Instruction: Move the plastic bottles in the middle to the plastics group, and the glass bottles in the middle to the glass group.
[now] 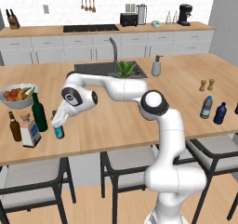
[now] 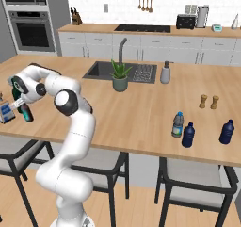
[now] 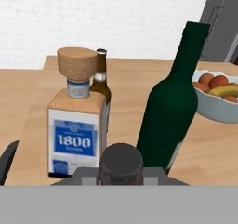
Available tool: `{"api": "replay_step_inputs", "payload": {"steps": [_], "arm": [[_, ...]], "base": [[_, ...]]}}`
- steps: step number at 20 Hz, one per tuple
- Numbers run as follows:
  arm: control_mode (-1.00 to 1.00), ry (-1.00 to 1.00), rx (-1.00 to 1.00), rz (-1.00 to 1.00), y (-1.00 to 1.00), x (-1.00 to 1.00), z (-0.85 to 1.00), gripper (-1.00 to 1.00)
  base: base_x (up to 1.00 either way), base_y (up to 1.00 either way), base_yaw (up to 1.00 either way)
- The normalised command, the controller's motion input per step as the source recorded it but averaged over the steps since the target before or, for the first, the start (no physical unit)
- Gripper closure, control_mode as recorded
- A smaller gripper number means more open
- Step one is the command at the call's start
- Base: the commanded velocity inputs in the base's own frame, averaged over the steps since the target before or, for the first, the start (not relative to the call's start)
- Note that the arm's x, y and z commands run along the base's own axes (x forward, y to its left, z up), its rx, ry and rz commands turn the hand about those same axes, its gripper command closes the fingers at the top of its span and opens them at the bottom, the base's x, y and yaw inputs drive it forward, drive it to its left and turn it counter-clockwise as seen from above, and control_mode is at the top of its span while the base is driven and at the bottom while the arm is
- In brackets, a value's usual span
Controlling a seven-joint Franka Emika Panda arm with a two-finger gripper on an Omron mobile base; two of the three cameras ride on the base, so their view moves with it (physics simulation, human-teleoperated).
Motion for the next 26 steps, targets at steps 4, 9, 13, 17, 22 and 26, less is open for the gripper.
{"api": "replay_step_inputs", "payload": {"steps": [4, 9, 13, 17, 22, 26], "arm": [[-1.00, 0.00, 0.00, 0.00, 0.33, 0.04, 0.01, 1.00], [-1.00, 0.00, 0.00, 0.00, 0.02, 0.00, 0.20, 1.00], [-1.00, 0.03, 0.03, 0.00, 0.00, 0.00, 0.16, 1.00], [-1.00, 0.01, 0.07, 0.01, 0.00, 0.00, 0.00, 1.00], [-1.00, 0.00, 0.11, 0.03, 0.00, 0.00, -0.04, 1.00], [-1.00, 0.00, 0.05, 0.02, 0.00, 0.00, -0.25, 1.00]], "base": [[0.00, 0.00, 0.00], [0.00, 0.00, 0.00], [0.00, 0.00, 0.00], [0.00, 0.00, 0.00], [0.00, 0.00, 0.00], [0.00, 0.00, 0.00]]}}
